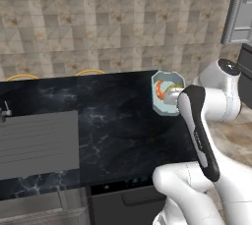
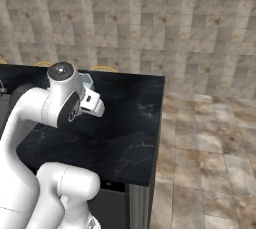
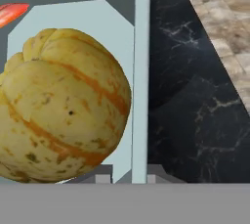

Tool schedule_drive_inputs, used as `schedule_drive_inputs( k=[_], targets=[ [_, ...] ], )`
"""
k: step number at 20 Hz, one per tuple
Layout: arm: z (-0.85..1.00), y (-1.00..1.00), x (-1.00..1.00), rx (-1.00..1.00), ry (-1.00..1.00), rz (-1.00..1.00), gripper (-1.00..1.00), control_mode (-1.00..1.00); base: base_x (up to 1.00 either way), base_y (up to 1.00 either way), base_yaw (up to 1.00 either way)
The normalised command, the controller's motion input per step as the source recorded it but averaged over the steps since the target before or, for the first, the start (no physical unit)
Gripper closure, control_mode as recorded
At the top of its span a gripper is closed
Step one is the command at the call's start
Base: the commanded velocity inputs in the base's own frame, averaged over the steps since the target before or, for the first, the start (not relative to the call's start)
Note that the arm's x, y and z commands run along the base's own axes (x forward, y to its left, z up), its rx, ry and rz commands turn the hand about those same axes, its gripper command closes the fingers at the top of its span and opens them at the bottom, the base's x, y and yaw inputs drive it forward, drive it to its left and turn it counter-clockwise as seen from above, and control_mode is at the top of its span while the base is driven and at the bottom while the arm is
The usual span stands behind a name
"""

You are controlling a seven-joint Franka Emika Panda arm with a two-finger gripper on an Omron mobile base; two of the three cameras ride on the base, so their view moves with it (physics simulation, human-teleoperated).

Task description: Place the tupperware on the second highest shelf of the fridge. Make space for the tupperware among the existing items by rearranging them on the shelves if needed. Close the fridge door when finished.

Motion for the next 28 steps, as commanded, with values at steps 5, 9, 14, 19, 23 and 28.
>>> schedule_drive_inputs(
  k=[5,9,14,19,23,28],
  targets=[
    [0.58,0.00,-0.01,0.00,0.06,0.00,1.00,-1.00,0.00,0.00,0.00],
    [0.07,0.00,-0.01,0.00,0.03,0.00,1.00,1.00,-0.20,0.00,0.00],
    [0.00,0.00,0.00,0.00,0.00,0.00,1.00,1.00,-0.90,-0.30,-0.12],
    [0.00,0.00,0.00,0.00,0.00,0.00,1.00,1.00,-0.97,-0.85,-0.37],
    [0.00,0.00,0.00,0.00,0.00,0.00,1.00,1.00,-0.46,-1.00,-0.46],
    [0.00,0.00,0.00,0.00,0.00,0.00,1.00,1.00,-0.01,-1.00,-0.55]
  ],
)
